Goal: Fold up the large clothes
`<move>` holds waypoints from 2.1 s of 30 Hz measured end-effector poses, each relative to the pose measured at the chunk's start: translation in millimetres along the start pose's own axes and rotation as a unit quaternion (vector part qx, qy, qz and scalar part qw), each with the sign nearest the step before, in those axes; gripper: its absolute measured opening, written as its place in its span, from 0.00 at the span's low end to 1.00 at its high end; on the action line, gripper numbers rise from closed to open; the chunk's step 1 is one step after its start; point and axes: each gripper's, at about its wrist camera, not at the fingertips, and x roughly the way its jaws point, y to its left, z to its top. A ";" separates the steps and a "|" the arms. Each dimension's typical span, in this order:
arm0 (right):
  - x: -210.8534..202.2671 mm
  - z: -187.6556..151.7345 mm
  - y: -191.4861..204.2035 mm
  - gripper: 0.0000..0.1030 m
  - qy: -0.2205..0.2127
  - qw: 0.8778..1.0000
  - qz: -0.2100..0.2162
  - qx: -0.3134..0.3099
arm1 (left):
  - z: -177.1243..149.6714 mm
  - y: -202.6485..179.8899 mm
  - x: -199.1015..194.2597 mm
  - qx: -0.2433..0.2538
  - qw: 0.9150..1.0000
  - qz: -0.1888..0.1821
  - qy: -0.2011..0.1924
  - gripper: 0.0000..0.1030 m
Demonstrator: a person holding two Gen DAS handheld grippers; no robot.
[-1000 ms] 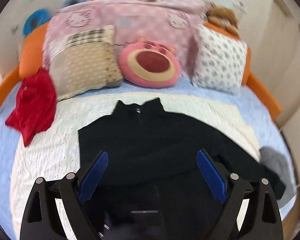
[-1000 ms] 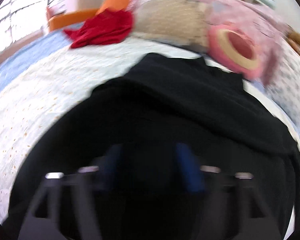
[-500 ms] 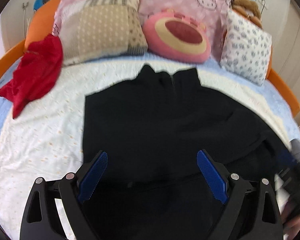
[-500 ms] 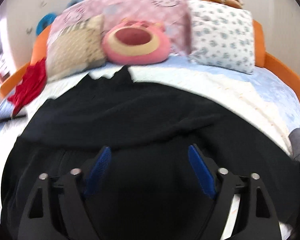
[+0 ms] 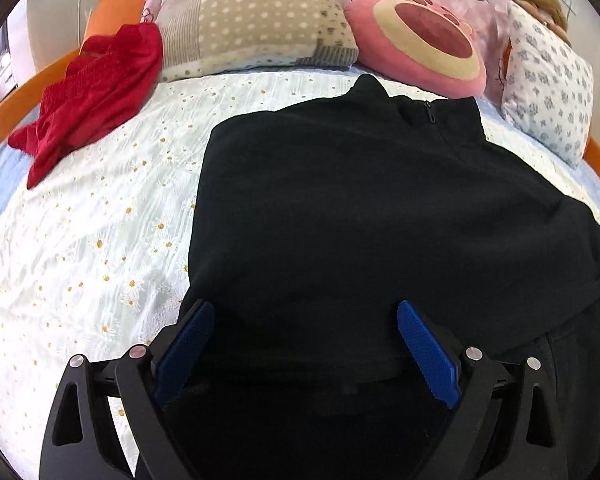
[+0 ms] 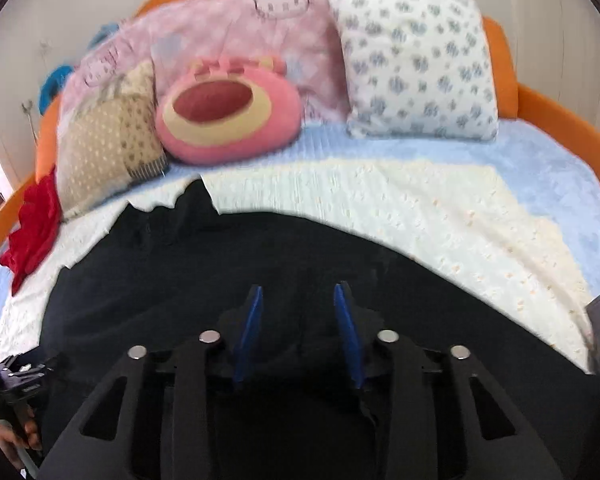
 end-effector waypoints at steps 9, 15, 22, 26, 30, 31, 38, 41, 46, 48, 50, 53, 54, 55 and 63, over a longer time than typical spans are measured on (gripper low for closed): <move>43.6 -43.0 -13.0 0.19 0.042 0.999 -0.026 0.014 | -0.3 2.6 2.4 -0.004 1.000 -0.005 0.001 0.95; 43.7 -52.1 2.7 0.21 0.006 0.997 -0.073 -0.030 | -2.5 -2.7 3.9 0.004 1.000 0.006 -0.004 0.96; -44.2 -65.5 -17.0 0.23 -0.007 0.998 -0.052 -0.046 | -2.1 -34.2 -0.8 0.070 0.992 0.106 -0.023 0.97; -125.4 -93.8 -56.8 0.59 -0.020 0.996 -0.061 -0.059 | -7.3 -57.8 -15.8 0.097 0.982 0.158 -0.036 0.97; -188.7 -119.2 -113.2 0.61 -0.033 0.997 -0.066 -0.033 | -14.7 -97.1 -43.7 0.104 0.984 0.144 -0.034 0.97; -198.3 -123.8 -123.8 0.61 -0.032 0.997 -0.066 -0.026 | -16.5 -111.5 -55.1 0.107 0.985 0.125 -0.044 0.97; -260.0 -162.9 -204.7 0.61 -0.041 0.995 -0.081 0.027 | -22.3 -219.0 -119.3 0.115 0.988 -0.054 -0.091 0.97; -267.0 -171.9 -222.2 0.61 -0.040 0.995 -0.089 0.036 | -25.3 -253.1 -126.9 0.098 0.983 -0.120 -0.101 0.97; -267.9 -183.6 -246.5 0.61 -0.035 0.994 -0.085 0.059 | -28.3 -314.9 -98.1 0.096 0.975 -0.188 -0.073 0.97; -265.8 -187.0 -256.2 0.61 -0.029 0.994 -0.086 0.068 | -32.1 -330.7 -78.0 0.094 0.976 -0.188 -0.050 0.97; -262.6 -186.3 -267.0 0.61 -0.025 0.993 -0.082 0.080 | -34.8 -342.7 -57.5 0.089 0.977 -0.193 -0.028 0.97; -256.3 -183.4 -278.0 0.61 -0.015 0.993 -0.070 0.093 | -49.8 -357.8 -20.9 0.092 0.981 -0.169 0.038 0.97; -252.9 -180.6 -278.6 0.61 -0.011 0.993 -0.067 0.094 | -57.3 -359.6 -9.0 0.095 0.982 -0.155 0.060 0.97; -250.0 -179.2 -278.0 0.61 -0.008 0.994 -0.063 0.094 | -61.9 -361.2 -8.3 0.112 0.982 -0.144 0.047 0.97; -215.6 -166.7 -280.1 0.62 0.047 0.993 -0.052 0.094 | -72.5 -371.4 -8.7 0.162 0.980 -0.116 0.023 0.97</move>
